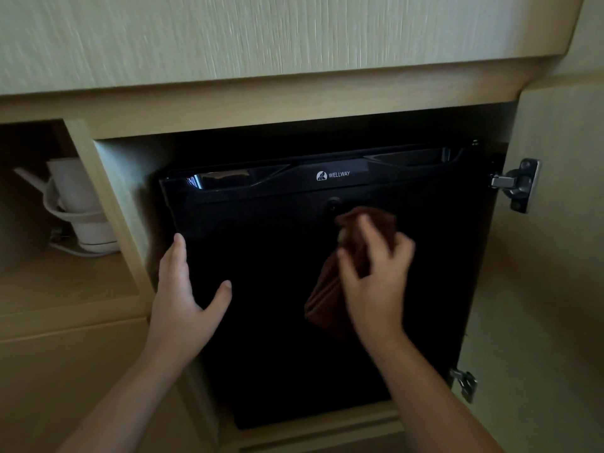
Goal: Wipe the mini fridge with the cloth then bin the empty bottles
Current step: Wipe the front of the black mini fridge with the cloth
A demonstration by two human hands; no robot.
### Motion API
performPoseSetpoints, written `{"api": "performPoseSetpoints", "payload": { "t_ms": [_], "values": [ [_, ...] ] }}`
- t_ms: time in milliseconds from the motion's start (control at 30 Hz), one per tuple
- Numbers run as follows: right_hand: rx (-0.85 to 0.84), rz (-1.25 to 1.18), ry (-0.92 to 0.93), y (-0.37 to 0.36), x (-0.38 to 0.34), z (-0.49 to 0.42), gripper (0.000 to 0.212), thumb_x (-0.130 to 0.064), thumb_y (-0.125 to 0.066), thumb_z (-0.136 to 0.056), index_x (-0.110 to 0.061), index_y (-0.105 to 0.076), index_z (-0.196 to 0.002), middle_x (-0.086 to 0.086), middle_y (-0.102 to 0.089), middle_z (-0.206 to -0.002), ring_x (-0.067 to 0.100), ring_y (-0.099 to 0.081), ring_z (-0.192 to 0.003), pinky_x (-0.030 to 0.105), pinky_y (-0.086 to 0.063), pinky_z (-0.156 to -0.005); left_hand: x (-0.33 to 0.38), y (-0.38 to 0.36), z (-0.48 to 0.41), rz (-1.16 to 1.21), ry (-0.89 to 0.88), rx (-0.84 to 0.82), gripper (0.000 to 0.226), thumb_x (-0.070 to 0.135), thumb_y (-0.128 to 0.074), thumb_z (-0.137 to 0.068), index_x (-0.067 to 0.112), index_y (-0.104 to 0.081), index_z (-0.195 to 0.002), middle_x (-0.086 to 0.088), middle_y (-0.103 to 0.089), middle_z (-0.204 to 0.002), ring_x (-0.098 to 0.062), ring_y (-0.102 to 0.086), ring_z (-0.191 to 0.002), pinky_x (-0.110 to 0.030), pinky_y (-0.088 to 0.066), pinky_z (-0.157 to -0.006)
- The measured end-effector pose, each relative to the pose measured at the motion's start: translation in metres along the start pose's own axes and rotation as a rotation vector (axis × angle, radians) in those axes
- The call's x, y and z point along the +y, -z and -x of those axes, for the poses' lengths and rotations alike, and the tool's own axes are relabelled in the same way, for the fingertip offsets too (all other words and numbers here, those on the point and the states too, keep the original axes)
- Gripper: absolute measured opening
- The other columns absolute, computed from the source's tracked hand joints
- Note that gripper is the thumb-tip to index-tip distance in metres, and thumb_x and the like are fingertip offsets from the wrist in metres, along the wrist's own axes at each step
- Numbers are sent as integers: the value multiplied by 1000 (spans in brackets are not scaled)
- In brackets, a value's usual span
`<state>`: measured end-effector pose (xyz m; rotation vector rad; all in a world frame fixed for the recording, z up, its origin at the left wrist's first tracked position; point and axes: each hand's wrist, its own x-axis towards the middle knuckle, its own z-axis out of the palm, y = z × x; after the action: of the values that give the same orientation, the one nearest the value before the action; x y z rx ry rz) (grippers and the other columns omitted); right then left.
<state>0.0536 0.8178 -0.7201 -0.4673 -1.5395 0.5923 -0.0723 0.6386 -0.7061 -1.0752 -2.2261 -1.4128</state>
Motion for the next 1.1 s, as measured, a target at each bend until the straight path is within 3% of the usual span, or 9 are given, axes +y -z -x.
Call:
{"api": "performPoseSetpoints", "payload": {
  "t_ms": [200, 267, 400, 533, 600, 700, 833, 967, 1100],
  "values": [
    [184, -12, -311, 36, 10, -52, 47, -12, -65, -83, -17, -52, -129, 0, -31, -119, 4, -39, -107, -10, -18, -85, 2, -7, 0, -50, 2, 24, 95, 25, -66, -80, 20, 1, -147, 2, -13, -152, -4, -18, -133, -26, -23, -103],
    [146, 24, -226, 19, -2, -42, 47, -10, -66, -81, -17, -55, -126, 5, -34, -118, 8, -41, -102, -6, -19, -90, 2, -6, 0, -63, 12, 22, 97, 27, -67, -79, 20, 2, -147, 2, -12, -152, -10, -19, -137, -27, -24, -103],
    [-129, 109, 76, -19, -24, -3, 51, -10, -69, -77, -20, -56, -125, 2, -35, -107, 17, -50, -91, 16, -37, -89, 8, -8, -1, -95, 36, 37, 98, 29, -68, -78, 16, 0, -147, 0, -13, -152, -16, -21, -137, -28, -27, -102],
    [-195, 26, 55, -13, -22, -2, 48, -9, -69, -79, -20, -57, -124, -5, -32, -107, 3, -47, -90, 0, -31, -88, 16, -8, -3, -77, 89, 54, 98, 30, -69, -77, 15, -3, -147, -3, -13, -151, -21, -25, -135, -31, -30, -101],
    [-69, -25, -34, 2, -10, -16, 47, -7, -68, -79, -18, -57, -123, 0, -34, -109, 4, -48, -91, 0, -26, -93, 18, -8, -3, -70, 99, 47, 99, 29, -71, -76, 13, -3, -147, -4, -13, -152, -21, -23, -136, -31, -28, -102],
    [158, -49, -336, 37, 13, -49, 44, -12, -65, -83, -16, -55, -126, 8, -36, -114, 22, -50, -109, 12, -29, -100, 21, -8, -3, -71, 95, 40, 100, 27, -71, -76, 11, -3, -147, -5, -12, -152, -20, -21, -137, -28, -26, -101],
    [178, 3, -468, 63, 28, -66, 43, -14, -62, -86, -17, -53, -128, 8, -37, -116, 23, -48, -113, 7, -28, -90, 22, -9, -4, -68, 115, 37, 101, 28, -72, -75, 12, -3, -147, -4, -11, -152, -21, -22, -137, -32, -28, -103],
    [73, 37, -296, 33, 4, -50, 44, -8, -63, -83, -17, -55, -126, 9, -37, -116, 17, -47, -103, 7, -23, -93, 21, -7, -5, -73, 129, 44, 99, 29, -71, -76, 13, -4, -147, -4, -11, -152, -24, -24, -136, -38, -31, -105],
    [-92, 44, -79, 7, -17, -24, 47, -9, -64, -82, -20, -55, -127, -4, -32, -108, 9, -47, -92, 9, -33, -88, 23, -9, -7, -69, 149, 67, 98, 29, -71, -76, 12, -5, -147, -6, -12, -152, -27, -25, -136, -41, -33, -104]
  ]
}}
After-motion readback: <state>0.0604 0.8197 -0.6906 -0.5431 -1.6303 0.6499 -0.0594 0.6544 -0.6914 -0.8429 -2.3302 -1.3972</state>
